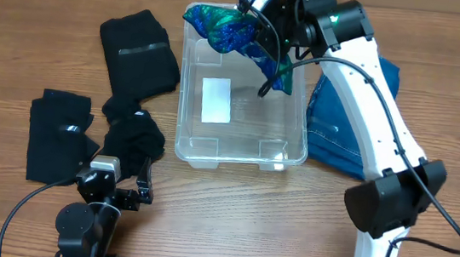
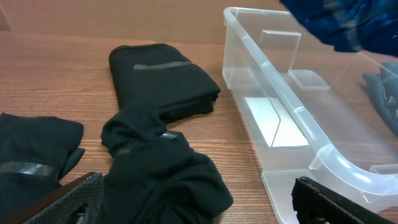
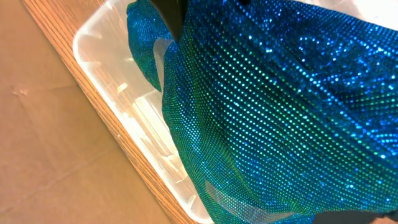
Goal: Pack container
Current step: 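Lift the sequined fabric and carry it over the clear bin, then lower the sequined fabric into the bin and open the right gripper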
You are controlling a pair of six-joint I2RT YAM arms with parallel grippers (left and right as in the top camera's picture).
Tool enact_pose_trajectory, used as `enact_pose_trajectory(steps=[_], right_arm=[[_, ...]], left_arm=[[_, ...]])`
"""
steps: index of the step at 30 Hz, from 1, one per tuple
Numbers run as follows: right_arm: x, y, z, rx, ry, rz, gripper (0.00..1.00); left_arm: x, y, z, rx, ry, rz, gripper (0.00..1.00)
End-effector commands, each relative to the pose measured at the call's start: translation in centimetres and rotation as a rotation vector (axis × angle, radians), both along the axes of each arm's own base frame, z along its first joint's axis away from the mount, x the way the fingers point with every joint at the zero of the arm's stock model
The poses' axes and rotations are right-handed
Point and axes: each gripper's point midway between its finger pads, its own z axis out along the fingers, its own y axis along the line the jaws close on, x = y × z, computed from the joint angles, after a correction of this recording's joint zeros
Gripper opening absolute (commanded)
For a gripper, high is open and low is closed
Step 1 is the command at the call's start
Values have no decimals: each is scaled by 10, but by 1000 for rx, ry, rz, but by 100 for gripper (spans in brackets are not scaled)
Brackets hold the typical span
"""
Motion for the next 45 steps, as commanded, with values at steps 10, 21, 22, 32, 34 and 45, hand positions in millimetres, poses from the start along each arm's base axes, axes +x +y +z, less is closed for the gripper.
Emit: enact_pose_trajectory(steps=[10, 21, 22, 32, 34, 45], right_arm=[[24, 17, -56, -61, -1, 109, 4], [49, 6, -83, -166, -51, 71, 20], [46, 5, -85, -172, -35, 72, 32], [3, -10, -107, -204, 190, 20, 90], [-7, -14, -107, -202, 242, -16, 91], [-13, 9, -95, 136, 474, -416, 29]], left_arm=[[1, 3, -2, -5, -2, 19, 100], [1, 3, -2, -5, -2, 19, 100], [1, 3, -2, -5, -2, 19, 100], [1, 3, -2, -5, -2, 19, 100], [1, 3, -2, -5, -2, 19, 100], [1, 3, -2, -5, -2, 19, 100]])
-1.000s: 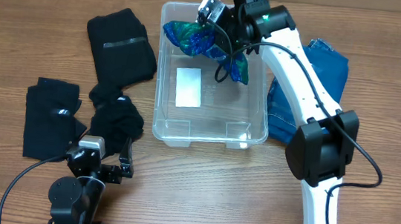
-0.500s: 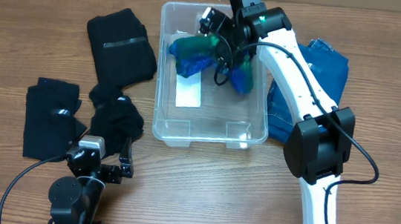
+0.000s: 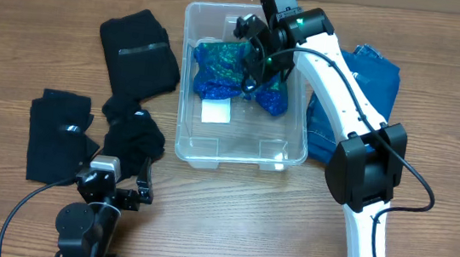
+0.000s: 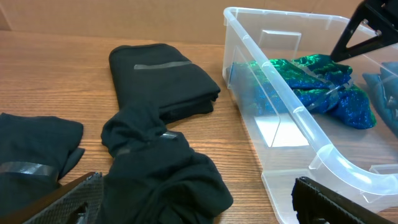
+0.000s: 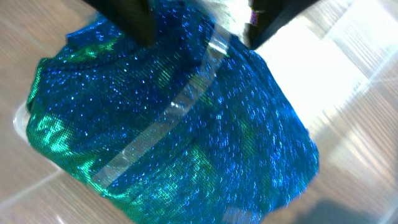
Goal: Pack container
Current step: 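Lower the sequined fabric into the bin and open the right gripper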
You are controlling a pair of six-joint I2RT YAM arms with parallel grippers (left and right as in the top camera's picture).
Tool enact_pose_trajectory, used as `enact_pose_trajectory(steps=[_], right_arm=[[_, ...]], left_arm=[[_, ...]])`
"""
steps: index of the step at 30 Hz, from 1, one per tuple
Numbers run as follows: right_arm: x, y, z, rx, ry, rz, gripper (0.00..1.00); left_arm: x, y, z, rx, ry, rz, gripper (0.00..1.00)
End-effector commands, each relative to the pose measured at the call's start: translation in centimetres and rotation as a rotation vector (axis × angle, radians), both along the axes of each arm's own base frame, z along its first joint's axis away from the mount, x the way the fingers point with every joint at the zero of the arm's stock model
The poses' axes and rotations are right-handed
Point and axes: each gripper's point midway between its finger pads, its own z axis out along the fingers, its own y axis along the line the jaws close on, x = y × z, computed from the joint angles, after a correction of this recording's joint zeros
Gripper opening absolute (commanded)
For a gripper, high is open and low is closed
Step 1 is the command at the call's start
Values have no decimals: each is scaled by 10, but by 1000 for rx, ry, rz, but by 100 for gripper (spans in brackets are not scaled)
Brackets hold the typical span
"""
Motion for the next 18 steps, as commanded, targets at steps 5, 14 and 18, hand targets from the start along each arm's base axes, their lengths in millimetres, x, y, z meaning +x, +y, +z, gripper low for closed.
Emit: enact_pose_trajectory(steps=[5, 14, 18], right_arm=[[-4, 7, 7, 115, 145, -360, 9], [-29, -3, -33, 52, 277, -437, 6], [-20, 1, -51, 78, 241, -433, 6]], left_arm=[[1, 3, -2, -6, -2, 18, 100], [1, 3, -2, -6, -2, 18, 100], [1, 3, -2, -6, -2, 18, 100]])
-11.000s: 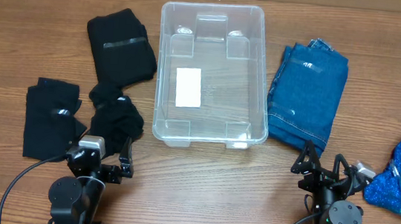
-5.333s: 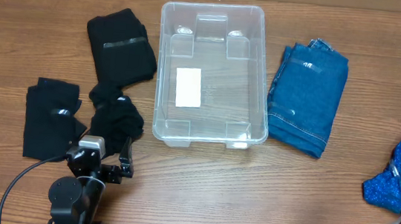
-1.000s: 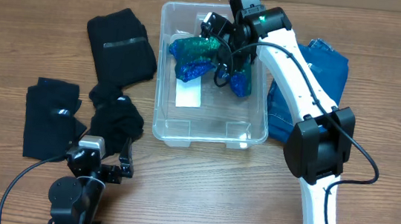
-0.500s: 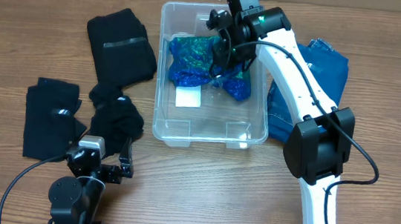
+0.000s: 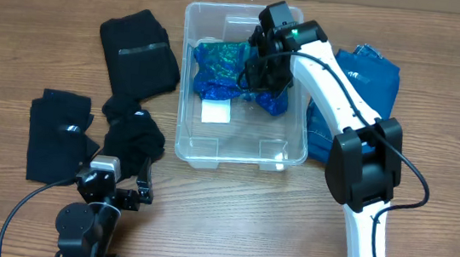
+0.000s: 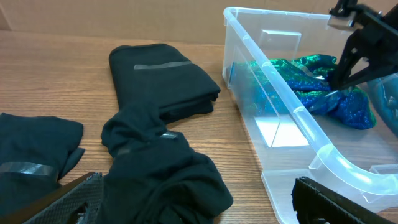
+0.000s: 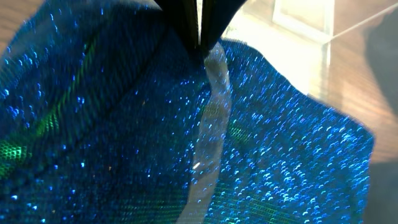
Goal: Pack container
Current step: 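Lower the sequined fabric into the bin and open the right gripper, then withdraw the right gripper and move the left gripper to black clothes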
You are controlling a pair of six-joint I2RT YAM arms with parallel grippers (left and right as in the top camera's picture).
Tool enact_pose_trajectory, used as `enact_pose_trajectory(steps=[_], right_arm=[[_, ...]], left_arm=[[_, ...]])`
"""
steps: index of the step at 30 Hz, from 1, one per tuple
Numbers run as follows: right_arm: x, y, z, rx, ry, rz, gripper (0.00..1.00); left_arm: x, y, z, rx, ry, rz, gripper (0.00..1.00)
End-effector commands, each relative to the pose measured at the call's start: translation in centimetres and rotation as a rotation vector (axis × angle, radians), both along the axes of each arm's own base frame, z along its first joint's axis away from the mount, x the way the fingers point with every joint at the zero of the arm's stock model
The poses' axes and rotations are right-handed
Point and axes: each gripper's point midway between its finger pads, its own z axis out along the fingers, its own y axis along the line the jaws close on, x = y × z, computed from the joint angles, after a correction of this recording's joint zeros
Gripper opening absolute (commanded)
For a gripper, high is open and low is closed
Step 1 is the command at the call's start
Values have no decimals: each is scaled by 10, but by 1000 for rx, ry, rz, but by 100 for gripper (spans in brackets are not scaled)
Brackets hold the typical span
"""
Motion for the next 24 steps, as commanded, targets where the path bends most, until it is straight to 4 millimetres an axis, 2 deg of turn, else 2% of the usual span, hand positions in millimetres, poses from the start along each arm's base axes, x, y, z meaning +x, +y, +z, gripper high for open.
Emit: enact_pose_trajectory(steps=[1, 6, 9, 11, 13, 16, 19, 22, 24], right_arm=[[8, 9, -10, 30, -45, 1, 6], [17, 13, -25, 51, -90, 1, 6], [25, 16, -17, 67, -125, 1, 6], [33, 18, -5, 80, -156, -2, 6], [42, 23, 13, 101, -197, 0, 20], [40, 27, 44, 139, -203, 11, 24], [30, 20, 97, 161, -221, 8, 30], [22, -15, 149, 159, -245, -47, 40], [21, -60, 177, 135, -265, -131, 46]], left_arm=[[1, 3, -2, -6, -2, 18, 100], [1, 3, -2, -6, -2, 18, 100], [1, 3, -2, -6, -2, 18, 100], [1, 3, -2, -6, -2, 18, 100], [1, 3, -2, -6, -2, 18, 100], [1, 3, -2, -6, -2, 18, 100], [1, 3, -2, -6, -2, 18, 100], [1, 3, -2, -6, -2, 18, 100], [1, 3, -2, -6, -2, 18, 100]])
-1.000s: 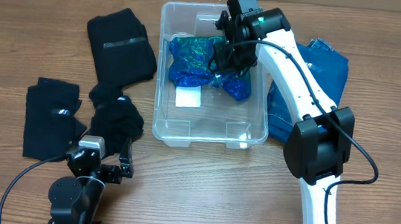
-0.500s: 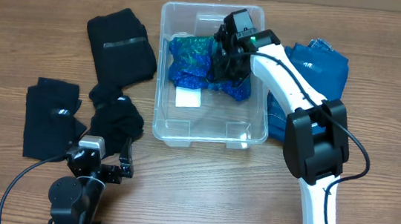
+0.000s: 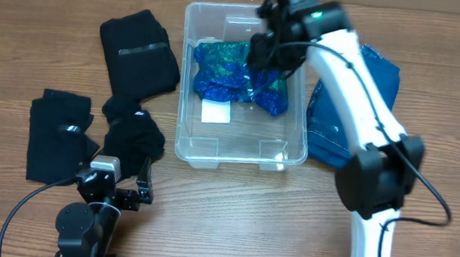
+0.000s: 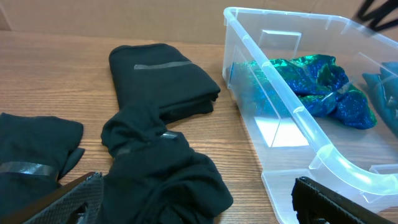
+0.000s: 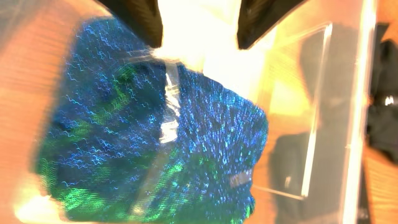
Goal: Pack container
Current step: 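Withdraw the right gripper and move the left gripper to black clothes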
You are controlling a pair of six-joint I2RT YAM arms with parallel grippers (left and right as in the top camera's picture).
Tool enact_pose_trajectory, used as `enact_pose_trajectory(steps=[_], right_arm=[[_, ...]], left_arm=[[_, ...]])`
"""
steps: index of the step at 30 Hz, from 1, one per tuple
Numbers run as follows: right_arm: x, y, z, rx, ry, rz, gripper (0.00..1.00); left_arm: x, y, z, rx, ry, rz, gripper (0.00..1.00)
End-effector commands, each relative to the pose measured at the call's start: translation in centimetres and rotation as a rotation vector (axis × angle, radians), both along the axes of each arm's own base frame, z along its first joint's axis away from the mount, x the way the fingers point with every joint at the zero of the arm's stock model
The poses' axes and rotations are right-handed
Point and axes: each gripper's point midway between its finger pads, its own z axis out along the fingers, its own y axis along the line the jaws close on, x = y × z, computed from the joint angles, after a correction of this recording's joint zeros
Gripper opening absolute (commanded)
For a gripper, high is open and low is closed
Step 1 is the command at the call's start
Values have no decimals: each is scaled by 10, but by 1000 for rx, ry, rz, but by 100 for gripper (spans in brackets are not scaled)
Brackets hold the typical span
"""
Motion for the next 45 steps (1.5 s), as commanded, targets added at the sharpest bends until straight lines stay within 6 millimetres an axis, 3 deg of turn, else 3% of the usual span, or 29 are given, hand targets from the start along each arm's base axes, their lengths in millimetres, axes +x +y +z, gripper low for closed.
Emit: enact_pose_trajectory(steps=[1, 3, 4, 6, 9, 14, 17, 19, 21, 24, 26, 28, 31, 34, 36, 39, 42, 45], right_arm=[[8, -93, 93, 20, -138, -187, 54], [2, -156, 100, -2, -107, -317, 78], [0, -188, 98, -32, -87, -386, 100], [-11, -249, 90, -89, -30, -521, 100], [-35, -324, 83, -109, 47, -696, 100], [-67, -399, 80, -111, 93, -880, 100], [-76, -420, 80, -109, 95, -934, 100], [-80, -429, 80, -108, 96, -958, 100], [-83, -433, 80, -107, 97, -969, 100], [-83, -433, 80, -107, 97, -969, 100], [-83, -433, 80, -107, 97, -969, 100], [-83, -433, 80, -107, 97, -969, 100], [-83, -433, 80, -107, 97, -969, 100], [-83, -433, 80, -107, 97, -969, 100], [-83, -433, 80, -107, 97, -969, 100], [-83, -433, 80, -107, 97, -969, 100], [-83, -433, 80, -107, 97, -969, 100], [-83, -433, 80, -107, 97, -969, 100]], left_arm=[[1, 3, -2, -6, -2, 18, 100], [1, 3, -2, -6, -2, 18, 100], [1, 3, -2, -6, -2, 18, 100], [1, 3, -2, -6, -2, 18, 100], [1, 3, -2, -6, -2, 18, 100], [1, 3, 1, -4, -14, 19, 100], [1, 0, -1, -22, -2, 6, 100], [2, -8, 9, -61, -39, -36, 100], [0, -20, 17, -86, -60, -104, 100], [-4, -22, 31, -136, -38, -101, 100], [-7, -18, 73, -147, 26, -70, 100], [0, -15, 95, -103, 86, -62, 100], [16, -14, 116, -86, 295, -71, 100], [32, -12, 120, -69, 531, -90, 100], [51, -11, 117, -88, 684, -89, 100], [74, -7, 95, -77, 814, -94, 100], [81, 9, 48, -21, 995, -37, 100], [80, 12, 12, -23, 1110, -26, 100]])
